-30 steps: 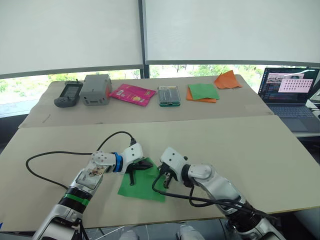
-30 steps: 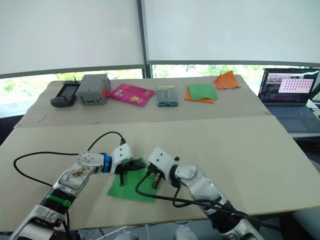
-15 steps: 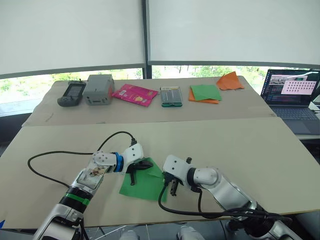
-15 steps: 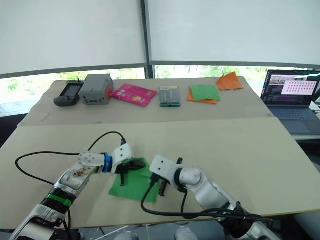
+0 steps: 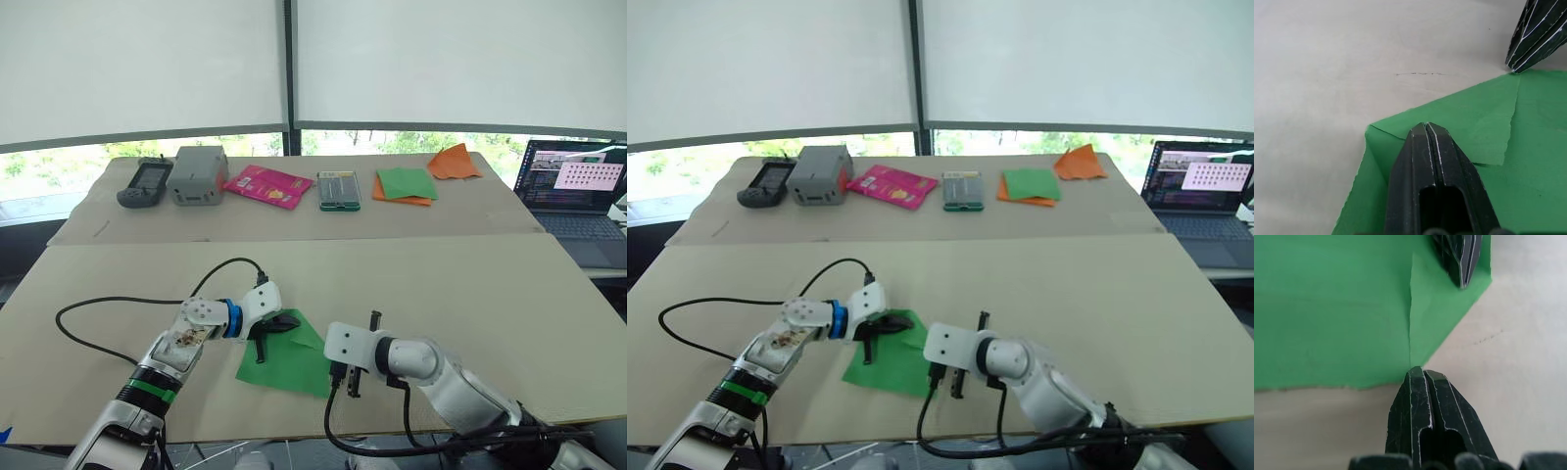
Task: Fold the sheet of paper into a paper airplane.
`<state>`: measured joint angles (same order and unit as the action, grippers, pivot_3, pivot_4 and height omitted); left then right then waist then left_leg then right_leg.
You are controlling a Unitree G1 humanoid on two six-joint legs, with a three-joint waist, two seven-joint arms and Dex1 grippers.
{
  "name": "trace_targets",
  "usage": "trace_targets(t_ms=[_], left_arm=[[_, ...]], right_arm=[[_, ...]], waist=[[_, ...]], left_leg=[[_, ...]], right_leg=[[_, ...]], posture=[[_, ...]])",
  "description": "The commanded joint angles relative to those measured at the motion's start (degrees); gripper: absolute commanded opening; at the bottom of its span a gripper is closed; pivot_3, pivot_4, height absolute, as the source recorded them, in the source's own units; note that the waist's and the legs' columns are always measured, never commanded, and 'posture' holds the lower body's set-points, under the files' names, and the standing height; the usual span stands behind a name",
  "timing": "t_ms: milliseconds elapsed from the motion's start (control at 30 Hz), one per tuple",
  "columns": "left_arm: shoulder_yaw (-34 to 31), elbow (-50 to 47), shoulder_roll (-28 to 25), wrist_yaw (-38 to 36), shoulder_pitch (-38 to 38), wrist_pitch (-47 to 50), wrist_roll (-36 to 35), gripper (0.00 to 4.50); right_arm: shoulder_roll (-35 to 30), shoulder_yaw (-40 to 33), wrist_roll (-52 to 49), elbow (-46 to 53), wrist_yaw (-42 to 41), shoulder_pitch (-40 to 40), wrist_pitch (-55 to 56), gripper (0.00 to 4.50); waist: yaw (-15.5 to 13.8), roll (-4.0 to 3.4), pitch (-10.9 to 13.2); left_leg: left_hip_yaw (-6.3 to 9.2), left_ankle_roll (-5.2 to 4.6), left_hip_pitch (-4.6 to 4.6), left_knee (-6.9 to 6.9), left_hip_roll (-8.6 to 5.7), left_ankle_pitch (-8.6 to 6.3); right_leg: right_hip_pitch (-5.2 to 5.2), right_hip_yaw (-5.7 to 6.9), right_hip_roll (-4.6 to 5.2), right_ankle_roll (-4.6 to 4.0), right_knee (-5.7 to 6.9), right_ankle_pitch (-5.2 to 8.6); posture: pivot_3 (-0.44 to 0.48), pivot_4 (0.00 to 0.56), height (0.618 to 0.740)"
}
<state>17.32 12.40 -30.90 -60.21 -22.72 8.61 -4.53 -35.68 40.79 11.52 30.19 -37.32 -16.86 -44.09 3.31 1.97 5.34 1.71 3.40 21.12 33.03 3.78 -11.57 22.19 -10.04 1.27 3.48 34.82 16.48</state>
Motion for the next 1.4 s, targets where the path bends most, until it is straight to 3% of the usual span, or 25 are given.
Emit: trace_targets(t_ms=[33,200,300,433,600,867,967,1100,1400], left_arm=[[1.7,3.1,-0.4,0.4,1.5,0.9,2.9,0.00],[1.7,3.5,-0.2,0.6,1.3,0.6,2.9,0.00],[1.4,3.6,0.1,1.1,1.2,0.3,2.8,0.00],[0.2,2.8,0.6,1.8,0.9,0.3,1.9,0.00],[-5.1,-3.9,0.3,1.8,1.9,5.9,-3.8,0.00],[-17.7,-16.3,-3.4,2.6,7.4,22.3,-17.1,0.00],[-21.8,-16.8,-3.9,3.2,8.0,26.5,-21.5,0.78],[-23.7,-13.5,-1.9,5.8,6.2,29.8,-23.9,2.15],[-20.9,-5.2,0.1,6.2,4.6,29.4,-22.3,2.15]], right_arm=[[-2.4,4.8,-0.7,-4.3,-4.8,4.5,-4.4,0.03],[-1.5,0.2,-1.6,-1.2,-4.4,3.7,-6.0,0.03],[0.7,-8.9,-5.1,1.0,-2.8,4.0,-3.1,0.03],[8.9,-21.5,-13.8,3.7,-0.4,6.8,1.6,0.03],[12.3,-21.3,-14.5,2.0,1.6,10.4,7.2,0.03],[15.7,-23.7,-16.8,1.5,4.0,12.0,11.8,0.03],[15.7,-24.3,-17.3,1.9,3.9,12.1,12.2,0.00],[15.5,-23.5,-17.3,0.8,3.5,11.6,13.2,0.00],[15.3,-22.0,-16.8,0.2,3.8,9.9,13.5,0.00]], waist=[[0.0,0.03,0.0],[-0.2,0.10,0.0],[-0.6,0.18,0.2],[-0.7,0.09,0.7],[-0.5,-0.19,1.0],[0.8,-0.04,1.4],[0.6,-0.08,1.5],[0.6,-0.02,1.6],[0.8,0.02,1.7]], left_leg=[[0.00,0.00,0.00,0.00,0.00,0.00],[0.00,0.02,0.01,0.00,0.00,-0.01],[0.00,0.02,0.02,0.00,0.00,-0.01],[0.00,0.02,0.06,0.01,-0.01,-0.01],[0.01,0.00,0.07,0.01,-0.02,0.00],[0.02,-0.31,0.12,-0.09,0.02,0.19],[0.02,-0.28,0.11,-0.11,0.01,0.17],[0.03,0.00,0.11,-0.10,0.00,0.00],[0.06,-0.23,0.08,-0.12,-0.03,0.15]], right_leg=[[0.00,0.00,0.00,0.00,0.00,0.00],[0.01,0.00,0.00,0.00,-0.01,0.00],[0.04,0.00,0.00,0.00,-0.02,0.00],[0.09,0.00,0.00,0.01,-0.01,0.00],[0.11,0.00,-0.01,0.02,0.02,-0.01],[0.16,0.00,-0.01,0.04,0.02,-0.02],[0.16,0.00,-0.01,0.03,0.02,-0.02],[0.16,0.00,0.00,0.03,-0.04,-0.01],[0.15,0.00,-0.02,0.04,-0.02,-0.03]], posture=[[0.000,0.150,0.740],[0.000,0.150,0.740],[0.000,0.150,0.740],[0.000,0.150,0.740],[0.000,0.150,0.740],[0.000,0.150,0.740],[0.000,0.150,0.740],[0.000,0.150,0.740],[0.000,0.150,0.740]])
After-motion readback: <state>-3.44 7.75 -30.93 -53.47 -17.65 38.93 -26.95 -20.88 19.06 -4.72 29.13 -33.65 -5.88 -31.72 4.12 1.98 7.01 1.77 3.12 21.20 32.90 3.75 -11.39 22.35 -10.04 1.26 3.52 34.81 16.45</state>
